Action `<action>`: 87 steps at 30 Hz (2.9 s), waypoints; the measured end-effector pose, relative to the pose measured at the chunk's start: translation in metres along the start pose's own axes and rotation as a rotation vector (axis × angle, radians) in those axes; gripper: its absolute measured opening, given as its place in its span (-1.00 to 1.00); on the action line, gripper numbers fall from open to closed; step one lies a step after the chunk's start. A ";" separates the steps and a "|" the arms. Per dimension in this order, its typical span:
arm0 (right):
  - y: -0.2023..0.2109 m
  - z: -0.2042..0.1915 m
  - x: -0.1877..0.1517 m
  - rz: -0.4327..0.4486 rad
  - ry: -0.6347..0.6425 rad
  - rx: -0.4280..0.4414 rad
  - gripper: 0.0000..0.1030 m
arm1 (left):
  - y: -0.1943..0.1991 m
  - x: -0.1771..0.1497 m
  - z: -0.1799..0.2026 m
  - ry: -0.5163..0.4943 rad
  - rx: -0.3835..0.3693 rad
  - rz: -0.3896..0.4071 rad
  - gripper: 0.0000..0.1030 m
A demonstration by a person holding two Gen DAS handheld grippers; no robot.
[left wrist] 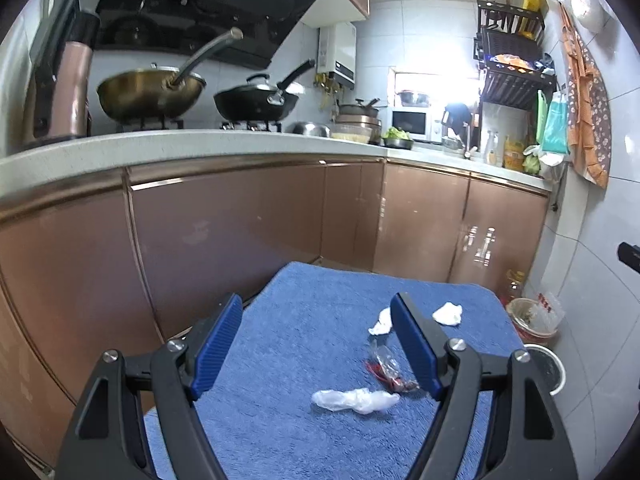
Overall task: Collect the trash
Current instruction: 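Grasp the clear plastic bag with left tool while right tool grasps the red-labelled bottle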
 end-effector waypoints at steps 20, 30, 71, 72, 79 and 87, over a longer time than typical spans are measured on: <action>-0.113 -0.039 -0.053 -0.249 0.041 0.118 0.57 | -0.124 -0.097 0.069 -0.304 -0.347 -0.305 0.47; -0.173 -0.085 -0.086 -0.387 0.119 0.212 0.50 | -0.180 -0.127 0.071 -0.433 -0.365 -0.423 0.47; -0.269 -0.186 -0.175 -0.640 0.188 0.487 -0.56 | -0.227 -0.139 0.025 -0.146 -0.403 -0.563 -0.36; -0.266 -0.183 -0.175 -0.641 0.182 0.487 -0.57 | -0.228 -0.139 0.026 -0.148 -0.399 -0.563 -0.36; -0.237 -0.161 -0.159 -0.595 0.144 0.456 -0.58 | -0.232 -0.140 0.026 -0.167 -0.358 -0.563 -0.38; -0.181 -0.122 -0.133 -0.497 0.101 0.395 -0.58 | -0.233 -0.142 0.031 -0.264 -0.243 -0.555 -0.40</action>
Point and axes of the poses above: each gripper's, at about its wrist camera, not at the fingertips, and y roughly against the way its jaws point, z to its right, x to its top, the point moved 10 cm from there along -y, roughly the way its jaws point, and after that the axes turned 11 degrees about -z, right-handed, at the moved point
